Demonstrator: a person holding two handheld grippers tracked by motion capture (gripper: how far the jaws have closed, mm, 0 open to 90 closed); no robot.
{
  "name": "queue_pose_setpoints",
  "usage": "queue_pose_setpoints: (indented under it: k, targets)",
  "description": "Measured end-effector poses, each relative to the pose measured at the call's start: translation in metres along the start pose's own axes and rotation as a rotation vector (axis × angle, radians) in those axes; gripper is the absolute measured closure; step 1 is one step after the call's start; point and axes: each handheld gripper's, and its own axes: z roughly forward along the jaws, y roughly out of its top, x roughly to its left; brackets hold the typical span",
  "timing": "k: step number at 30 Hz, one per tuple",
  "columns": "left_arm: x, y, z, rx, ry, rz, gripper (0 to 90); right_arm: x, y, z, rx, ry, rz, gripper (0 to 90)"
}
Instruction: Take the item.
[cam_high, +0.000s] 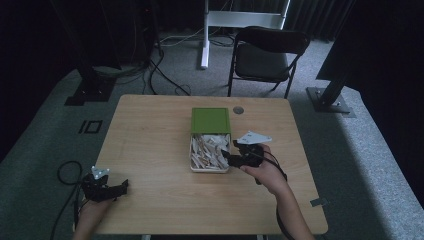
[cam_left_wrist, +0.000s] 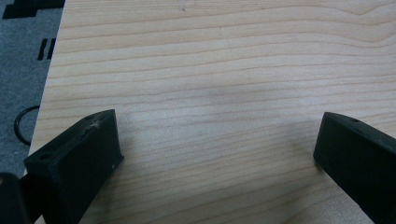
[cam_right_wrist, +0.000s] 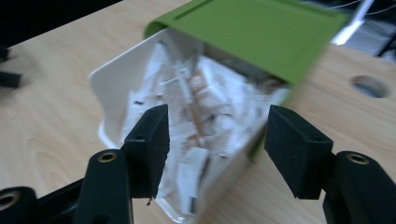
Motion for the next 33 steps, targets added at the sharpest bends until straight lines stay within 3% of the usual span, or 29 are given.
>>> queue_pose_setpoints:
  k: [1, 5, 10, 15, 18, 22, 33]
  targets:
    - [0.0, 0.0, 0.0, 0.0, 0.0, 0.0, 1.4, 0.001, 0.002, 0.007, 0.015, 0.032, -0.01, 42.7]
    - [0.0, 0.0, 0.0, 0.0, 0.0, 0.0, 1.3, 0.003, 0.005, 0.019, 0.032, 0.061, -0.053, 51.0]
    - [0.001, 0.0, 0.0, 0.001, -0.005, 0.005, 1.3, 0.006, 0.008, 0.03, 0.066, 0.07, -0.1, 60.3]
    - [0.001, 0.0, 0.0, 0.001, -0.005, 0.005, 1.3, 0.006, 0.009, 0.04, 0.081, 0.059, -0.106, 64.3]
    - [0.001, 0.0, 0.0, 0.001, -0.005, 0.005, 1.3, 0.006, 0.011, 0.048, 0.093, 0.06, -0.118, 71.4]
    - [0.001, 0.0, 0.0, 0.001, -0.005, 0.005, 1.3, 0.007, 0.012, 0.053, 0.12, 0.067, -0.116, 74.3]
    - [0.001, 0.0, 0.0, 0.001, -0.005, 0.005, 1.3, 0.015, 0.017, 0.069, 0.197, 0.045, -0.187, 74.3]
